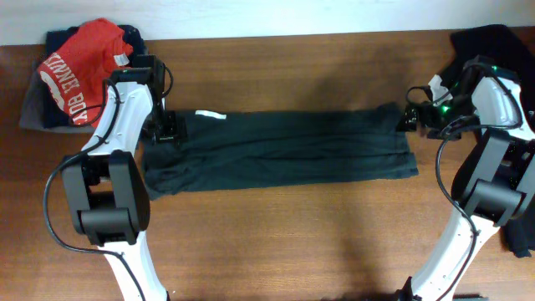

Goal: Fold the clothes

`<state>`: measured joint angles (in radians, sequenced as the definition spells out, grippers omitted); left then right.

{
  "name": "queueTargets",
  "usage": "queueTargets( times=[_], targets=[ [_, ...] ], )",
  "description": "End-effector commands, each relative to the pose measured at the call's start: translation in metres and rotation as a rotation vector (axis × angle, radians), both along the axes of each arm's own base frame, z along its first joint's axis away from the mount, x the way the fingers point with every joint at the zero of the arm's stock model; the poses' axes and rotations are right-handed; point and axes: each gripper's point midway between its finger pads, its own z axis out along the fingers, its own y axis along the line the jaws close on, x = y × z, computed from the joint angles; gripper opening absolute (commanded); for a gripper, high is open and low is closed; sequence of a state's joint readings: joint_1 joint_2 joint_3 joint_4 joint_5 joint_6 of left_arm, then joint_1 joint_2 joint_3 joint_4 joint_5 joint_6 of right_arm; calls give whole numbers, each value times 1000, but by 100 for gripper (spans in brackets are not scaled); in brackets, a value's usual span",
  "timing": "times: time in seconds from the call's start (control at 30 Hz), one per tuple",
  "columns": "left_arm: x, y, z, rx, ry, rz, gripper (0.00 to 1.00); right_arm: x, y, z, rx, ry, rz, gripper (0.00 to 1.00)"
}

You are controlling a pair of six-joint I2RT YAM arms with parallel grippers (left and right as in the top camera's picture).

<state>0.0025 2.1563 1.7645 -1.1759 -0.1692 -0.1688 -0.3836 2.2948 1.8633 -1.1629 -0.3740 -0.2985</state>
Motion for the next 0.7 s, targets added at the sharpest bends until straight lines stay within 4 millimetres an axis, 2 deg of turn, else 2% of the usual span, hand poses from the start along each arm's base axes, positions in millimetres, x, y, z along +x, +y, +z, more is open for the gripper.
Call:
queueTargets(
  times=[0.0, 0.13, 0.33, 0.47, 0.67],
  targets=[
    [3, 3, 4, 4, -16, 9, 99, -2, 6, -9, 47, -3, 25, 99],
    [3, 4, 5, 4, -16, 9, 99, -5, 5, -20, 71, 17, 13, 99],
    [3, 3, 4, 4, -16, 9, 99, -10, 14, -37, 136, 58, 7, 99],
    [3, 3, 4, 4, -16, 9, 99, -18, 24, -42, 198, 99, 0, 99],
    [3, 3, 4, 4, -16, 9, 99, -36, 33, -63, 235, 165, -4, 99]
  ],
)
